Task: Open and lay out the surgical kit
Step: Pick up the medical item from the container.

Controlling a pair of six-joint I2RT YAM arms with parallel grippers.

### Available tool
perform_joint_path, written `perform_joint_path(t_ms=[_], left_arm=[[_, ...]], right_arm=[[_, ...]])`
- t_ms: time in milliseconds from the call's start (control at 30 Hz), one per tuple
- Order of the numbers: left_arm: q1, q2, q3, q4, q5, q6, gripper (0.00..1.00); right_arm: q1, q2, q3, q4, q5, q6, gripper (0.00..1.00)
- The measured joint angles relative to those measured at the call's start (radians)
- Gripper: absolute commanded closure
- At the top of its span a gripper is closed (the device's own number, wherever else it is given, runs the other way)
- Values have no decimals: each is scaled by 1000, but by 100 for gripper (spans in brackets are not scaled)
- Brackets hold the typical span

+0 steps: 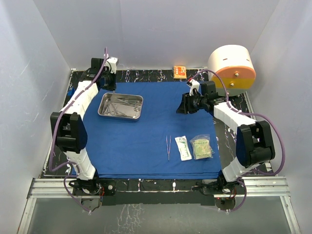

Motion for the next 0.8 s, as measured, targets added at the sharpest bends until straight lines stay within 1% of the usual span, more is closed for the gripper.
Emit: perform_joint_path(t_ms=[133,267,433,633,800], left_arm=[[-14,-60,-14,-6,-5,-27,100],[-51,-116,-37,-13,-20,-55,100],[-142,-232,-126,-16,-56,-94,100],[-262,-357,-246,-14,-63,-139,100],[-314,-431,-348,-4,-59,-172,100]], right_arm=[[-1,-21,0,0,2,-13,62],[-3,-29,0,0,5,-26,63],[-6,-29,0,-24,27,-71,62],[-14,-51,0,-36,89,-152,62],[-34,-92,-14,-34,140,-202,61]])
